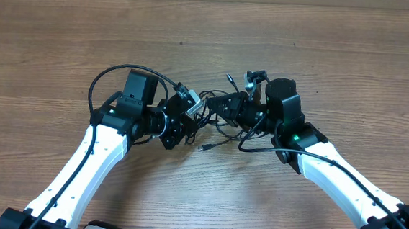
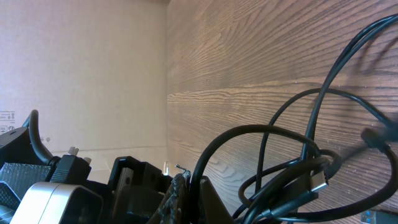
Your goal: Untangle cables
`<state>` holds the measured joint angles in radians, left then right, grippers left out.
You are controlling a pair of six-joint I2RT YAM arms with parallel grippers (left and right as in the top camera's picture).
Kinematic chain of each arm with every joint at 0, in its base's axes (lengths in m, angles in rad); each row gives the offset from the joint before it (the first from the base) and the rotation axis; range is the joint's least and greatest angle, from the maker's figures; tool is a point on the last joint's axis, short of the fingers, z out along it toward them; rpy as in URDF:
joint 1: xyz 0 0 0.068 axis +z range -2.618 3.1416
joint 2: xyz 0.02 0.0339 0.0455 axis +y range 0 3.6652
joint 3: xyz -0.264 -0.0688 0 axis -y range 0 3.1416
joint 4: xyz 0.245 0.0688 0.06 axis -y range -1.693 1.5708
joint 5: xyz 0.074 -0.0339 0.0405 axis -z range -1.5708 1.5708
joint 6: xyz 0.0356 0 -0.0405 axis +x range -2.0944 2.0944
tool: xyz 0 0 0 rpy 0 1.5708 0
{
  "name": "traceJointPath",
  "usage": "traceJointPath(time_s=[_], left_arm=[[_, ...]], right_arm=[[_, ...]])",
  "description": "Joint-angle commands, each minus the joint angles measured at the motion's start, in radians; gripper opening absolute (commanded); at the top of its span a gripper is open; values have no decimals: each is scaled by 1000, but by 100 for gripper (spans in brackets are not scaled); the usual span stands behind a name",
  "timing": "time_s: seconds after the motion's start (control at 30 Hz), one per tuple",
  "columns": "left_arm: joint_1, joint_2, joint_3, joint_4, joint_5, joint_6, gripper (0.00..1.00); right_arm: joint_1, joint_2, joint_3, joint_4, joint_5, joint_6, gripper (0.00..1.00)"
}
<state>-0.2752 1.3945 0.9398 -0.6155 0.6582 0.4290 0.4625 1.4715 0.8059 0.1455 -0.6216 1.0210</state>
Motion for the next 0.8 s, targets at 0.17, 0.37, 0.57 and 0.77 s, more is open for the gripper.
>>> traceJointPath(time_s=[0.17,0.37,0.57,0.77], left_arm=[[-5,-2,11,0,23,-39,4],[-5,-63,39,4,23,-131,4],[-5,-190,68,13,18,-131,4],[-5,-302,68,27,17,-131,4]], right_arm=[[-6,-30,13,2,-8,-2,4],[-6,-29,13,-71,20,-9,5],[-6,-29,13,-134,44,-10,48],[-6,-29,13,-141,44,-10,64]])
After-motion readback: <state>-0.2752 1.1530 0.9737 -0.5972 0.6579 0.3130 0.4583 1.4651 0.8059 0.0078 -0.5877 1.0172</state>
